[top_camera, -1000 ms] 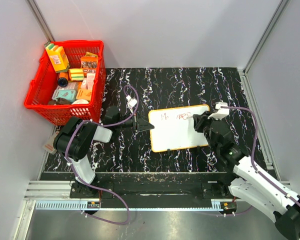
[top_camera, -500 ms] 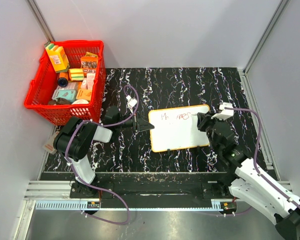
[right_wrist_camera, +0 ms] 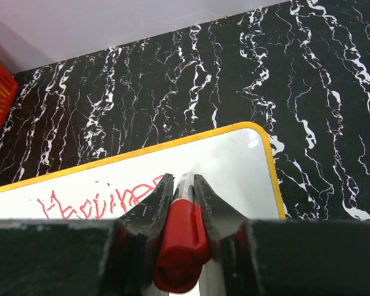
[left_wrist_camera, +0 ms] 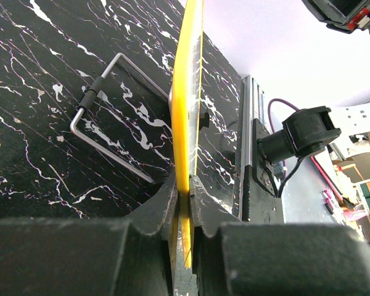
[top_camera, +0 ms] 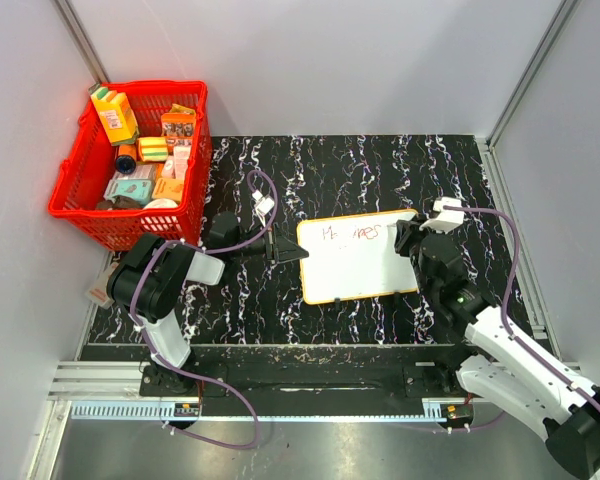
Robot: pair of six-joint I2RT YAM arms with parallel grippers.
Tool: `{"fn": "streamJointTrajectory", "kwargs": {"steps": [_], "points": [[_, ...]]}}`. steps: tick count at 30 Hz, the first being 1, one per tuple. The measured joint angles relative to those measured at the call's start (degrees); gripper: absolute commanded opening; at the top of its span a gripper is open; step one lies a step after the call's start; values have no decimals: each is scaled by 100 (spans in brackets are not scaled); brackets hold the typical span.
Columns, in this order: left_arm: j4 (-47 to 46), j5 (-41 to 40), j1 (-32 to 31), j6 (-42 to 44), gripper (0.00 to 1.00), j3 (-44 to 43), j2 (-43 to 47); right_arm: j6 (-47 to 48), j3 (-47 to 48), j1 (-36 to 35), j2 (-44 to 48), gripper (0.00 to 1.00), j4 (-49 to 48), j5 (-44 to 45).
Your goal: Write a sentence on the whiteboard
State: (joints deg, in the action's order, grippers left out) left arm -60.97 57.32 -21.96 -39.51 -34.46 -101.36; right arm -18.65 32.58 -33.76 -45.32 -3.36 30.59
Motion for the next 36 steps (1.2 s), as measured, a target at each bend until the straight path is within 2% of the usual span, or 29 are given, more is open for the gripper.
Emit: {"fn": "streamJointTrajectory", "kwargs": {"steps": [22, 36], "points": [[2, -2, 0, -4, 0, 11, 0, -72, -2, 157, -168, 0, -151, -442], [-13, 2, 0, -4, 0, 11, 0, -221, -190, 157, 149, 0, 192, -407]]}}
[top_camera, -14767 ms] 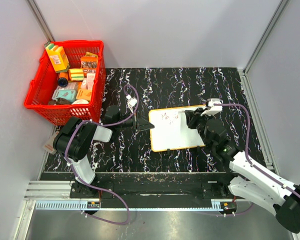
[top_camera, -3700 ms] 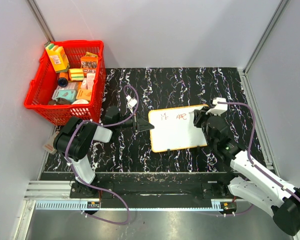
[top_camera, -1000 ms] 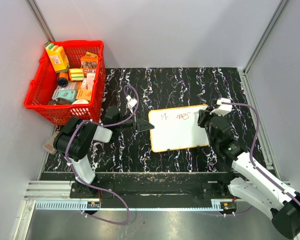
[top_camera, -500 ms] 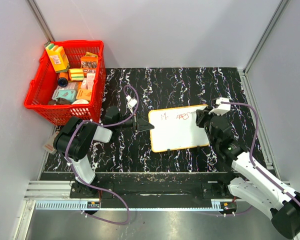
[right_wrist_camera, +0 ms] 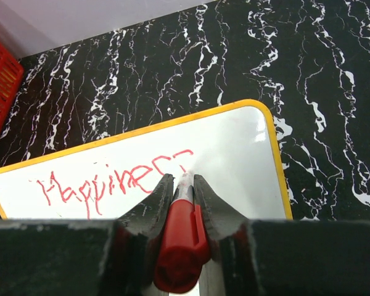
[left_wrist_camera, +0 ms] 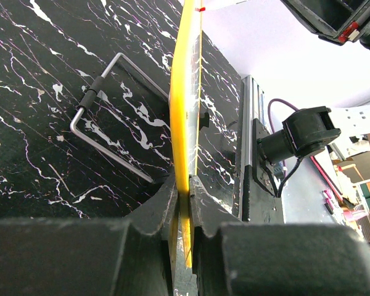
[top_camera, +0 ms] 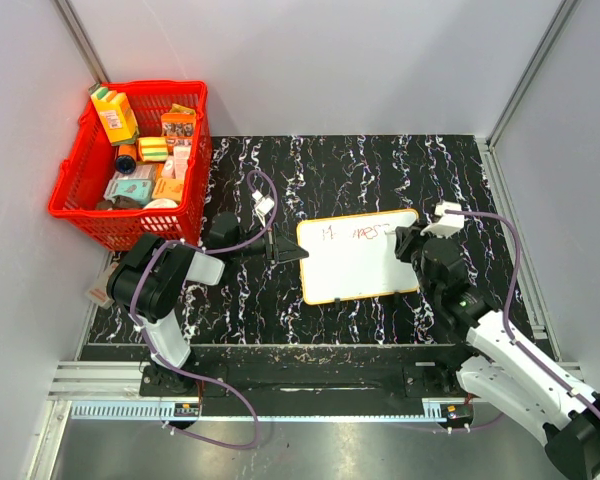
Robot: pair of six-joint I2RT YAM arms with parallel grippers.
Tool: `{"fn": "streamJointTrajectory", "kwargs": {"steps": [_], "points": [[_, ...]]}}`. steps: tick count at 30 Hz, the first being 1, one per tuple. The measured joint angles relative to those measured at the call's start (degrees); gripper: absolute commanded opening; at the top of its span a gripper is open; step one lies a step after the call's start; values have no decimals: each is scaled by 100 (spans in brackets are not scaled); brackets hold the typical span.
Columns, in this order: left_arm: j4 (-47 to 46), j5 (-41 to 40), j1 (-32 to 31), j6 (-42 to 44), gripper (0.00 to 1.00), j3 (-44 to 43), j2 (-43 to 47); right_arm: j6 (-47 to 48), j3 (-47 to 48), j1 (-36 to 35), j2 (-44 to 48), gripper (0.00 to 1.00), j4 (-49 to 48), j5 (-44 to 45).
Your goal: Write a sentence on the whiteboard
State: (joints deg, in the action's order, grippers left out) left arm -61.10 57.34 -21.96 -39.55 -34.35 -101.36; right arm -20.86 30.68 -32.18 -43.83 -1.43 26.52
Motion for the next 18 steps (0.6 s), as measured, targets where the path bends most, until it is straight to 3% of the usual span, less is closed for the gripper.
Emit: {"fn": "streamJointTrajectory", "kwargs": {"steps": [18], "points": [[2, -4, 0, -15, 0, 0, -2, -105, -96, 0, 59, 0, 109, -61]]}}
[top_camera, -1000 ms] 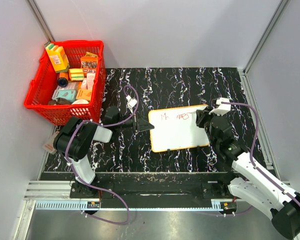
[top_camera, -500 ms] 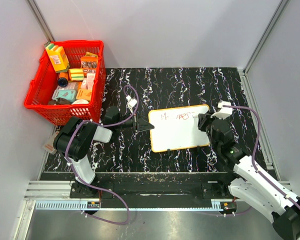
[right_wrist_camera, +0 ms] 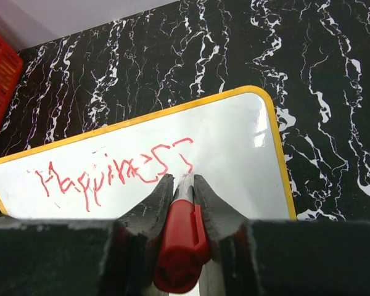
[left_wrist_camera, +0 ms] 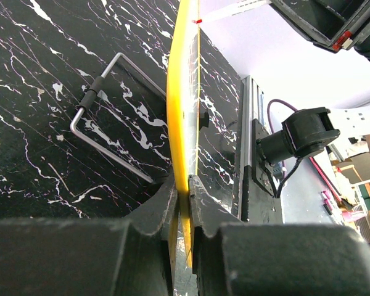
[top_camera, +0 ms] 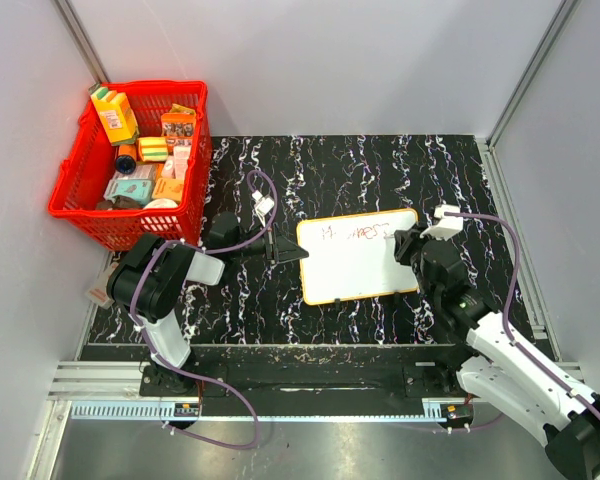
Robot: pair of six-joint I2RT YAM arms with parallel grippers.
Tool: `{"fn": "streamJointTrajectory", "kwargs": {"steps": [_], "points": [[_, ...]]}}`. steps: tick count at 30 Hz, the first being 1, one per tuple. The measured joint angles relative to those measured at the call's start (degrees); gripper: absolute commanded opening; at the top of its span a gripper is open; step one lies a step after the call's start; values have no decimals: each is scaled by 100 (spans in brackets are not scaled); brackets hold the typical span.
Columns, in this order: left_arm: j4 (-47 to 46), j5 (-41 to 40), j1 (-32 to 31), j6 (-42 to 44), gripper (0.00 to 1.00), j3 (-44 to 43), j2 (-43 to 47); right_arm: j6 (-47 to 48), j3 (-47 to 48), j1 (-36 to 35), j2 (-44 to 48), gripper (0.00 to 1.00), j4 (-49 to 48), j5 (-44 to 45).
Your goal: Write a sentence on the whiteboard
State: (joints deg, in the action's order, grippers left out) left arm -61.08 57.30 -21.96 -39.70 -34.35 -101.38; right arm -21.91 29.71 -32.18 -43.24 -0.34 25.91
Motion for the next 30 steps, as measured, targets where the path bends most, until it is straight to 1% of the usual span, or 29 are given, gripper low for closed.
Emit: {"fn": "streamJointTrajectory", "kwargs": {"steps": [8, 15, 18, 21, 26, 28, 30], "points": [[9, 0, 0, -39, 0, 0, 0, -223, -66, 0, 96, 0, -59, -278], [-13, 9, 0, -28, 0, 0, 0, -348, -87, 0, 968, 0, 70, -358], [-13, 11, 0, -28, 0, 0, 0, -348, -83, 0, 1121, 0, 136, -450], [-13, 11, 0, -28, 0, 0, 0, -343, -76, 0, 997, 0, 208, -616], [-13, 11, 0, -28, 0, 0, 0, -339, 31, -31, 402, 0, 197, -1067], [-13, 7, 0, -28, 0, 0, 0, -332, 52, -118, 177, 0, 175, -1106], [-11, -9, 2, -24, 0, 7, 0, -289, 68, -356, 37, 0, 162, -1073]]}}
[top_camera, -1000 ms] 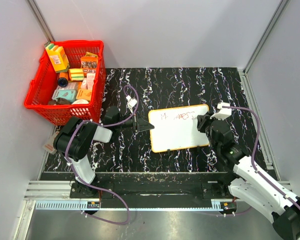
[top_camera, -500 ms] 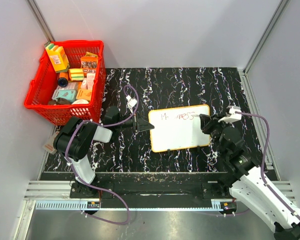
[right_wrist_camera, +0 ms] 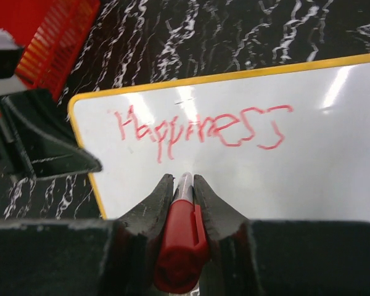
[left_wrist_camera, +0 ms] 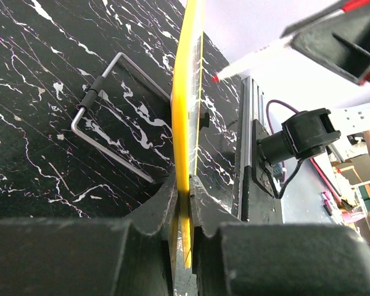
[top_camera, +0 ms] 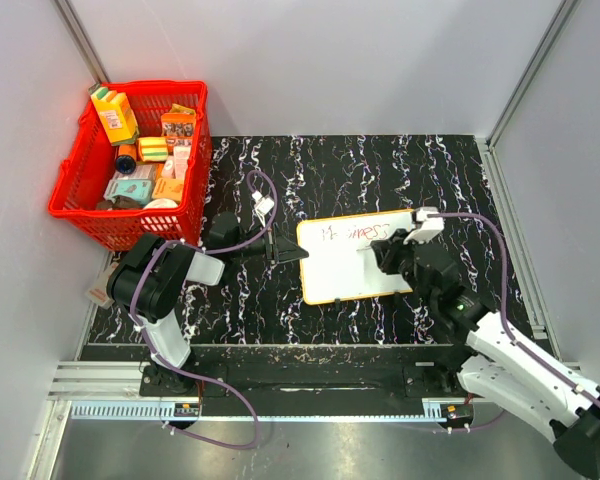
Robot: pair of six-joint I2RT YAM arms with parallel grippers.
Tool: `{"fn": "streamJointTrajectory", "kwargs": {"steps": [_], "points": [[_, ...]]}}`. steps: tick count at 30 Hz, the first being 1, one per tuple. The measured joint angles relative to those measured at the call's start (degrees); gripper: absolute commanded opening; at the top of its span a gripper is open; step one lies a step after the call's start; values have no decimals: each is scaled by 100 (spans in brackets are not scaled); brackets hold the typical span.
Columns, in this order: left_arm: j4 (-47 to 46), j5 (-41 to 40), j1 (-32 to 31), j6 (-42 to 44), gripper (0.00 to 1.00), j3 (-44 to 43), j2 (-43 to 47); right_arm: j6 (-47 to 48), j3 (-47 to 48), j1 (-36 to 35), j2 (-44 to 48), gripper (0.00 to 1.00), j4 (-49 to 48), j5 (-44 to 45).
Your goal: Write a sentence on the whiteboard
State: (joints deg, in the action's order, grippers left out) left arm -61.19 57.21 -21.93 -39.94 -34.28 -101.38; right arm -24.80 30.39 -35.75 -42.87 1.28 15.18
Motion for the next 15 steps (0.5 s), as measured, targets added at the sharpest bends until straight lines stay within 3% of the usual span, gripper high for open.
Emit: {"fn": "streamJointTrajectory", "kwargs": {"steps": [6, 15], "points": [[-26, -35, 98, -59, 0, 15, -9, 212, 133, -1025, -286, 0, -262, 249], [-866, -92, 850, -870, 0, 66, -551, 592, 85, -1351, -610, 0, -986, 378]]}}
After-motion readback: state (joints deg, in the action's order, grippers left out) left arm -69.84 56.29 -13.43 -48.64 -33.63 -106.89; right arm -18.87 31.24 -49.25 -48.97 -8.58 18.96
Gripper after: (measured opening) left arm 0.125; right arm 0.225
